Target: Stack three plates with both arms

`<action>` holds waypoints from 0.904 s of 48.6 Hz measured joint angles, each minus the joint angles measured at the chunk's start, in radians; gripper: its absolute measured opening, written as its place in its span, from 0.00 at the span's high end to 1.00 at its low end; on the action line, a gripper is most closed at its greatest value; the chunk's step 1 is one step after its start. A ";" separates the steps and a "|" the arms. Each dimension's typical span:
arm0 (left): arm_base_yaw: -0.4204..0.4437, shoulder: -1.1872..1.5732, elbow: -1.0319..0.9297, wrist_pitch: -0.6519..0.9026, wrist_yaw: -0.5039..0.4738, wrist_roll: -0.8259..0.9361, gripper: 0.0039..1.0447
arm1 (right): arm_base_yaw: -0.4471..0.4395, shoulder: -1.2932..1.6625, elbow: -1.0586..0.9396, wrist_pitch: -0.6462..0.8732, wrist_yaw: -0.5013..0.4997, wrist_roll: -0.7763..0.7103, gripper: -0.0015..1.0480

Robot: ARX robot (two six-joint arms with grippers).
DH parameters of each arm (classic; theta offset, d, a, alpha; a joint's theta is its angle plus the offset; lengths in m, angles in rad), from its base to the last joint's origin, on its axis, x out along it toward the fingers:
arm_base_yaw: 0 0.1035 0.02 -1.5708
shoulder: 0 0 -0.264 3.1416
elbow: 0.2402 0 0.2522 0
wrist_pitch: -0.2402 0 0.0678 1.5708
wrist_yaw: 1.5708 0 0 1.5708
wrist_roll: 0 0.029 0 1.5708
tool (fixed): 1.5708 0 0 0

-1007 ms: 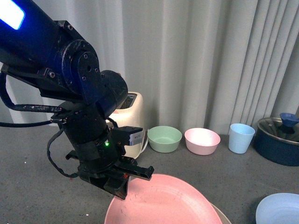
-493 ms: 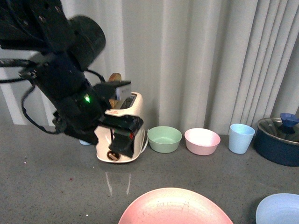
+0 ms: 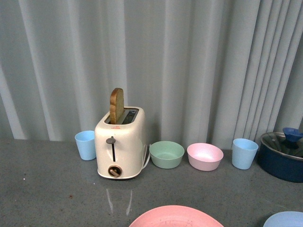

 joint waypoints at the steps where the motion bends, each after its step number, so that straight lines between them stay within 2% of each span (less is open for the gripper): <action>1: 0.006 -0.031 -0.032 0.005 0.005 -0.009 0.55 | 0.000 0.000 0.000 0.000 0.000 0.000 0.07; 2: 0.010 -0.045 -0.048 0.007 0.006 -0.012 0.56 | 0.000 0.000 0.000 0.000 -0.001 0.000 0.07; 8: 0.041 -0.141 -0.201 0.045 0.032 -0.042 0.86 | 0.000 0.000 0.000 0.000 -0.001 0.000 0.07; 10: 0.065 -0.165 -0.244 0.050 0.075 -0.043 0.96 | 0.000 0.000 0.000 0.000 0.000 0.000 0.07; 11: 0.078 -0.174 -0.256 0.051 0.099 -0.047 0.97 | 0.000 0.000 0.000 0.000 0.000 0.000 0.07; 20: 0.119 -0.264 -0.343 0.064 0.108 -0.053 0.97 | 0.000 0.000 0.000 0.000 -0.001 0.000 0.07; 44: 0.120 -0.501 -0.488 -0.026 0.113 -0.054 0.97 | 0.000 0.000 0.000 0.000 -0.001 0.000 0.07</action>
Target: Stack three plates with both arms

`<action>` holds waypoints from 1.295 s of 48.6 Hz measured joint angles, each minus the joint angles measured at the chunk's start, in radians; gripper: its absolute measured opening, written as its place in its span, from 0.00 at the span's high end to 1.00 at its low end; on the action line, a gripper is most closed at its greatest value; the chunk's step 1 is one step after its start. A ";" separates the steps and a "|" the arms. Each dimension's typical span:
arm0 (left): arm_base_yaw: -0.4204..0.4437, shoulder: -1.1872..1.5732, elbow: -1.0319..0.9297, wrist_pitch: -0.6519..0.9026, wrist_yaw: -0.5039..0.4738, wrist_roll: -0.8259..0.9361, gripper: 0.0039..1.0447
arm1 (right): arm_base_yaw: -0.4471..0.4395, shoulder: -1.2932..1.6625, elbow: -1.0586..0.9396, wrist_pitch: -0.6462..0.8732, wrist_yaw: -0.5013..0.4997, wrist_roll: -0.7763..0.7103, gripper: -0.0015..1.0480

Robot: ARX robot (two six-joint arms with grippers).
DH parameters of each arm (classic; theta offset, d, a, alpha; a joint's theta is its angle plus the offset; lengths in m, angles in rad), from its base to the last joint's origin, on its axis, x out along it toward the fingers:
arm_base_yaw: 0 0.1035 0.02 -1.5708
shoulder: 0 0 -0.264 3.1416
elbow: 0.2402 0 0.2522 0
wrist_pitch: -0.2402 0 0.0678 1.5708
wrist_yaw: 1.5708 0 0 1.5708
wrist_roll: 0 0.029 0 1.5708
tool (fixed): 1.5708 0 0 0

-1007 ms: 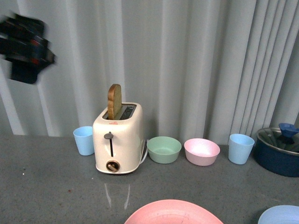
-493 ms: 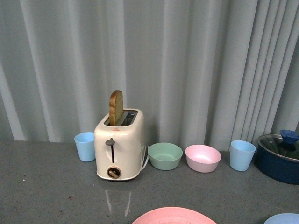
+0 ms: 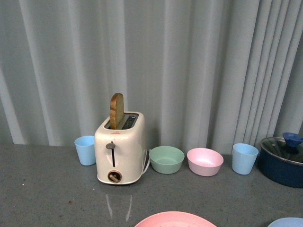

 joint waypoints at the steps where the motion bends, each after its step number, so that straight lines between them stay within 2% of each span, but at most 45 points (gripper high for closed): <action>1: 0.000 -0.009 -0.003 -0.005 0.000 0.000 0.97 | 0.000 0.000 0.000 0.000 0.000 0.000 0.07; 43: 0.000 -0.282 -0.037 -0.211 0.000 -0.003 0.97 | 0.000 0.000 0.000 0.000 0.000 0.000 0.07; 49: 0.000 -0.438 -0.037 -0.385 0.000 -0.003 0.97 | 0.000 0.000 0.000 0.000 0.000 0.000 0.07; 61: 0.000 -0.455 -0.037 -0.390 0.000 -0.003 0.97 | 0.000 0.000 0.000 0.000 0.000 0.000 0.07; 63: 0.000 -0.455 -0.037 -0.390 0.000 -0.004 0.92 | 0.000 0.000 0.000 0.000 0.000 0.000 0.07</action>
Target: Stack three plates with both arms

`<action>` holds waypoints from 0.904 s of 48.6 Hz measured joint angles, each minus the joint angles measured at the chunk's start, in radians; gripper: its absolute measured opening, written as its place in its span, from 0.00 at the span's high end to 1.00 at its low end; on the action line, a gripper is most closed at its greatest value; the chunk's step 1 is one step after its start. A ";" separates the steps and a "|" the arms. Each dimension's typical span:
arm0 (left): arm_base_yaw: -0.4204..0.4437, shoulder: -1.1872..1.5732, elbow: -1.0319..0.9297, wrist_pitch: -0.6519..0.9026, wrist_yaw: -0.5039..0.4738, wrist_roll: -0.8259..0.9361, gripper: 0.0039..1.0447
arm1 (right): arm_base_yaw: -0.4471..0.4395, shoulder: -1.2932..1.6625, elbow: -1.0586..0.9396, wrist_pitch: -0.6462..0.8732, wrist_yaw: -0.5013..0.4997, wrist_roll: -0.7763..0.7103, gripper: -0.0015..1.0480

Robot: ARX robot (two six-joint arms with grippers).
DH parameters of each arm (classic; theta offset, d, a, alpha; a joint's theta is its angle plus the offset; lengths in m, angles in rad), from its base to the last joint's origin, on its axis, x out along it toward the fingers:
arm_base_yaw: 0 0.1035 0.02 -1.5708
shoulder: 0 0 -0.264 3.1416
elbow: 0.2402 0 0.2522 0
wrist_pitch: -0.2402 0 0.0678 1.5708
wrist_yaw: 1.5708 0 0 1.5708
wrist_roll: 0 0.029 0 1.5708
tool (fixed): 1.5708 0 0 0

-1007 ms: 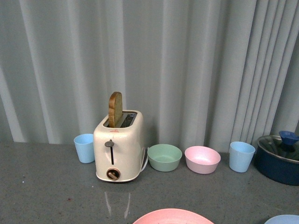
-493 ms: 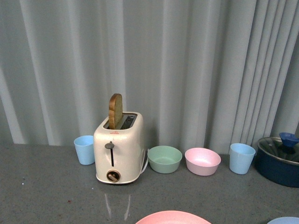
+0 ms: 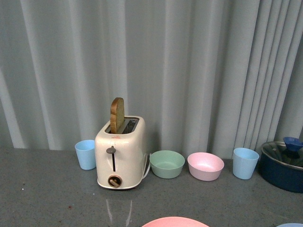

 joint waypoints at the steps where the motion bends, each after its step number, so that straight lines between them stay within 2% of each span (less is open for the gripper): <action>1: 0.000 0.000 0.000 0.000 0.000 0.000 0.89 | 0.000 0.000 0.000 0.000 0.000 0.000 0.07; 6: 0.000 0.000 0.000 0.000 0.000 0.000 0.73 | 0.000 0.000 0.000 0.000 0.000 0.000 0.07; 11: 0.000 0.000 0.000 0.000 0.000 0.000 0.51 | 0.000 0.000 0.000 0.000 0.000 0.000 0.07; 16: 0.000 0.000 0.000 0.000 0.000 0.000 0.34 | 0.000 0.000 0.000 0.000 0.000 0.000 0.07; 18: 0.000 0.000 0.000 0.000 0.000 0.000 0.24 | 0.000 0.000 0.000 0.000 0.000 0.000 0.07; 24: 0.000 0.000 0.000 0.000 0.000 0.000 0.06 | 0.003 0.003 0.001 -0.005 0.016 0.002 0.07; 28: 0.000 0.000 0.000 0.000 0.000 0.000 0.07 | 0.029 0.136 0.071 -0.114 0.239 0.040 0.07; 31: 0.000 0.000 0.000 0.000 -0.001 0.000 0.06 | -0.017 0.256 0.101 -0.069 0.270 0.043 0.07; 37: 0.000 0.000 0.000 0.000 0.000 0.000 0.06 | -0.240 0.626 0.203 0.200 0.079 0.047 0.07; 41: 0.000 0.000 0.000 0.000 0.000 0.000 0.06 | -0.341 0.846 0.292 0.302 -0.027 0.056 0.07; 44: 0.000 0.000 0.000 0.000 0.000 0.000 0.06 | -0.396 1.001 0.362 0.311 -0.084 0.070 0.07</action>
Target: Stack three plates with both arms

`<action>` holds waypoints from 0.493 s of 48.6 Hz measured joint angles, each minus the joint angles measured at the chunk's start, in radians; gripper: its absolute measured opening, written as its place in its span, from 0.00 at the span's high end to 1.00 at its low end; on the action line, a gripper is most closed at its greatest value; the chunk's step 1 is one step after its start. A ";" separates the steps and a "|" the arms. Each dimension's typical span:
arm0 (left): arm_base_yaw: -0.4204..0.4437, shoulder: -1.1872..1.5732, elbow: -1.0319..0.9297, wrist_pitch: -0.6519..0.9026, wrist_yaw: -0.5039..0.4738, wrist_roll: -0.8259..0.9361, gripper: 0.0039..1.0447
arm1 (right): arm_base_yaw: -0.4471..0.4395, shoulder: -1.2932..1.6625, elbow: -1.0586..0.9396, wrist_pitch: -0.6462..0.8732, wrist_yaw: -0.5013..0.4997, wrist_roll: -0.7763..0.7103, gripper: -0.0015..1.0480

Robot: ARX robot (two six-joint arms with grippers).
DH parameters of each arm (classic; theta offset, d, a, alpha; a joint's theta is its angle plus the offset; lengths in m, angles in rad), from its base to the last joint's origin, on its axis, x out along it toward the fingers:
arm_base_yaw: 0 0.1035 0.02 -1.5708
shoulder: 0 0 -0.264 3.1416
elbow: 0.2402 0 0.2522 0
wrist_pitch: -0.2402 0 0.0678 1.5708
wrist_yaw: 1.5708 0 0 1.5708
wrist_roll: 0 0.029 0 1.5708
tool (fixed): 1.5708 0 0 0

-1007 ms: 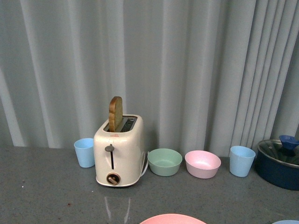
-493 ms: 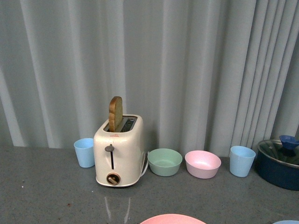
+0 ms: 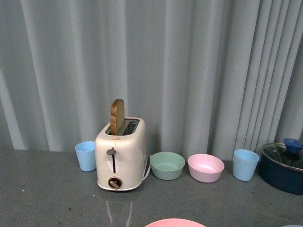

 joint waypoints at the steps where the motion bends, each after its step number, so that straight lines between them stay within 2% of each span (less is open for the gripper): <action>1: 0.000 0.000 0.000 0.000 0.000 0.000 0.06 | -0.016 0.051 0.023 -0.002 -0.013 0.004 0.07; 8: 0.000 0.000 0.000 0.000 0.000 0.000 0.06 | -0.111 0.377 0.193 -0.108 -0.122 0.025 0.07; 16: 0.000 0.000 0.000 0.000 0.000 0.000 0.06 | -0.156 0.620 0.323 -0.200 -0.117 -0.056 0.07; 24: 0.000 0.000 0.000 0.000 0.000 0.000 0.06 | -0.167 0.718 0.359 -0.229 -0.117 -0.144 0.07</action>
